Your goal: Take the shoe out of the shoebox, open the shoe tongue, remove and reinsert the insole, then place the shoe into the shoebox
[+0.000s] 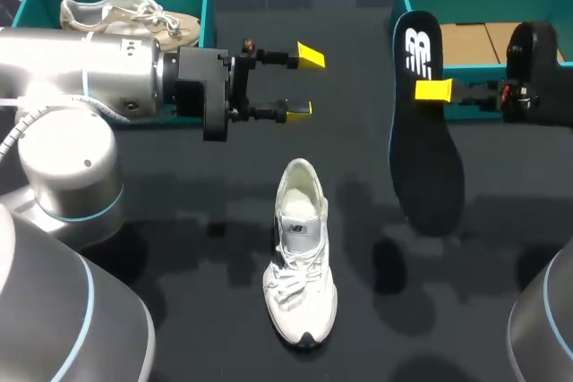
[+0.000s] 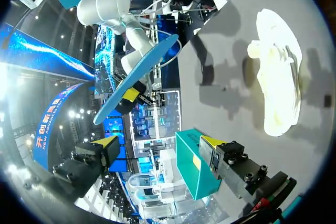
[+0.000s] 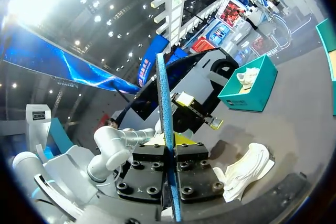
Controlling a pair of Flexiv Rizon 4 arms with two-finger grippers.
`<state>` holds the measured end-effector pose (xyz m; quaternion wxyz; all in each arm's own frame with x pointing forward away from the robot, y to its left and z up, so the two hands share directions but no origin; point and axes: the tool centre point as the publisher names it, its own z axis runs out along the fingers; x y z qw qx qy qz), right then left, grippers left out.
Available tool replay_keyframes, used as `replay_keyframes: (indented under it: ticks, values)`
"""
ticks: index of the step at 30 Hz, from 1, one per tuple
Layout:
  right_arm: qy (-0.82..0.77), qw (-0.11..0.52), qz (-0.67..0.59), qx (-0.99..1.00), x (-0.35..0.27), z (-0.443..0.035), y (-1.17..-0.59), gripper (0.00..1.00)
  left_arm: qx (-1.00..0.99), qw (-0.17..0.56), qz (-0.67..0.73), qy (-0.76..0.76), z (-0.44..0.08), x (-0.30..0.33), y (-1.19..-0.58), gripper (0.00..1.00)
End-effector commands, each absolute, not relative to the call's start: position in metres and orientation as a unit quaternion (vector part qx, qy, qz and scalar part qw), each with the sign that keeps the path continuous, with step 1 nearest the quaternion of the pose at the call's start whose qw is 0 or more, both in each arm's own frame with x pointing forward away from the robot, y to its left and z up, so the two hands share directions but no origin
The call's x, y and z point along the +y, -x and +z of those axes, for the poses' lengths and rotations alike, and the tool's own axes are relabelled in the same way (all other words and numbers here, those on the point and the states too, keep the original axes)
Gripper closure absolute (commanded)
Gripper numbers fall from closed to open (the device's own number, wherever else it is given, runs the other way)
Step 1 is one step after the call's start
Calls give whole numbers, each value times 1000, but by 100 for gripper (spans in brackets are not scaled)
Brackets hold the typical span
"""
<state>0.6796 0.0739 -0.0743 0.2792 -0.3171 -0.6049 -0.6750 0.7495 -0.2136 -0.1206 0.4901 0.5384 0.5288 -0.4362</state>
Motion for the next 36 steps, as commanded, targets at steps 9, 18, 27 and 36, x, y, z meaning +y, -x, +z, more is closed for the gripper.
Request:
replay_keyframes:
  ticks: [9,18,27,36]
  values:
    - [428,357,-636,-533,67,-92,-741,100,528,491,-436,-539,-121,-216,-750,0]
    - [428,357,-636,-533,67,-92,-741,100,527,492,-435,-539,-122,-217,-749,0]
    - [509,396,-577,-501,84,-103,-776,100,531,484,-425,-550,-123,-230,-744,0]
    - [522,403,-568,-494,91,-108,-785,100,535,480,-430,-546,-123,-234,-744,0]
